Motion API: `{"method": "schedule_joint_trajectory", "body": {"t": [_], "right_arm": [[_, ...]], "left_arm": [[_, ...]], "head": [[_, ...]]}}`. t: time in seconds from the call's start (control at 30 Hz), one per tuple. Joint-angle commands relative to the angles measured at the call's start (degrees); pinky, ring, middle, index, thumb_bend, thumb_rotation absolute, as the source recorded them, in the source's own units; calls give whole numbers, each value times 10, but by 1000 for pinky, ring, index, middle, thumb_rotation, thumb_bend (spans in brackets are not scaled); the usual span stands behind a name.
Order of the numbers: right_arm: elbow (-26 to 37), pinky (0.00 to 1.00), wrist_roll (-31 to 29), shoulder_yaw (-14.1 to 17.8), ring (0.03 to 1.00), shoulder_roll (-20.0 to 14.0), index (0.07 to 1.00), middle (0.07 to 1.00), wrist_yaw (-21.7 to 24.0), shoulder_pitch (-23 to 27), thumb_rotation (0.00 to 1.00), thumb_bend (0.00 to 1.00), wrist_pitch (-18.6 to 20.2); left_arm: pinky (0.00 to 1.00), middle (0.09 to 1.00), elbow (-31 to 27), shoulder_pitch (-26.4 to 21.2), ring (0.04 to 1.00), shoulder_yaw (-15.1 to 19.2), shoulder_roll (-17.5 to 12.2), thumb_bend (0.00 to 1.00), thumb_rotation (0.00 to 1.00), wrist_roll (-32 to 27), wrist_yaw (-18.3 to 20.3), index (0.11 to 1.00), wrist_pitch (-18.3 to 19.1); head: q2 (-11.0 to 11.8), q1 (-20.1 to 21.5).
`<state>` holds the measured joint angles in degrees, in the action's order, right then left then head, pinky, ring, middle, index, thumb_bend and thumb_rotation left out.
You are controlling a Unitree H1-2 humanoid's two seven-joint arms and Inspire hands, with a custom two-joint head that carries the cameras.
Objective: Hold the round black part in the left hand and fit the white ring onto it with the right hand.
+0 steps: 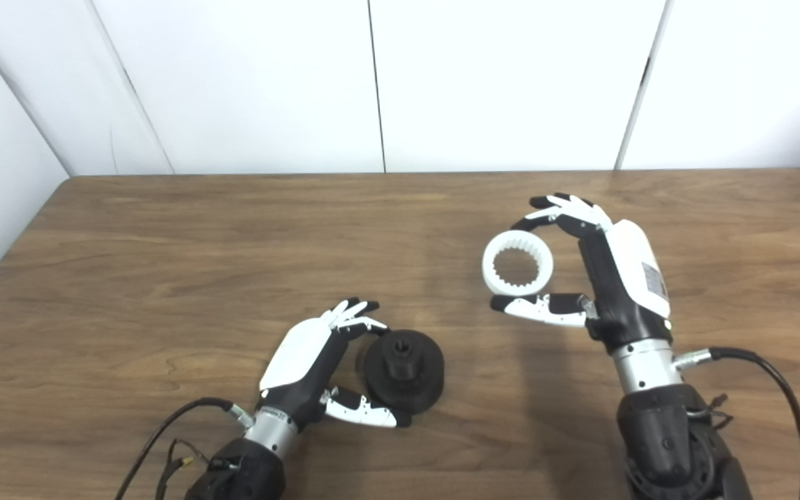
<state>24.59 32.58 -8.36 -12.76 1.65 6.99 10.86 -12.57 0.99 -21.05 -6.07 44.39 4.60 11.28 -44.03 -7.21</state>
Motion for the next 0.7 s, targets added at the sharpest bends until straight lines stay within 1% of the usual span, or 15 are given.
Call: {"method": "schedule_joint_trajectory", "body": {"t": [0.0, 0.07, 0.2, 0.27, 0.5, 0.67], "right_arm": [[35, 898, -1, 1, 881, 9, 484, 800, 10, 9, 139, 520, 4], [45, 873, -2, -3, 876, 14, 484, 796, 22, 4, 141, 520, 8], [60, 869, 0, -16, 875, 25, 484, 795, 42, -5, 141, 520, 8], [63, 920, 2, -24, 876, 30, 483, 797, 47, -10, 142, 520, 7], [71, 891, 5, -44, 876, 44, 484, 800, 67, -19, 143, 519, 6], [61, 906, 20, -62, 869, 54, 484, 794, 70, -23, 143, 519, -1]], "left_arm": [[969, 928, 10, -6, 982, -7, -2, 912, 272, 14, 3, 595, 2], [968, 926, 10, -6, 981, -7, -2, 913, 272, 13, 3, 595, 1], [964, 926, 11, -7, 981, -6, -2, 914, 276, 11, 4, 594, 2], [962, 926, 10, -7, 982, -6, -3, 914, 284, 11, 5, 594, 2], [965, 926, 7, -7, 983, -5, -3, 913, 283, 11, 7, 594, 4], [965, 925, 8, -7, 982, -5, -3, 914, 282, 11, 5, 593, 2]], "head": [[0, 0], [0, 1], [-1, 1], [-1, 1], [-3, 4], [-4, 6]]}}
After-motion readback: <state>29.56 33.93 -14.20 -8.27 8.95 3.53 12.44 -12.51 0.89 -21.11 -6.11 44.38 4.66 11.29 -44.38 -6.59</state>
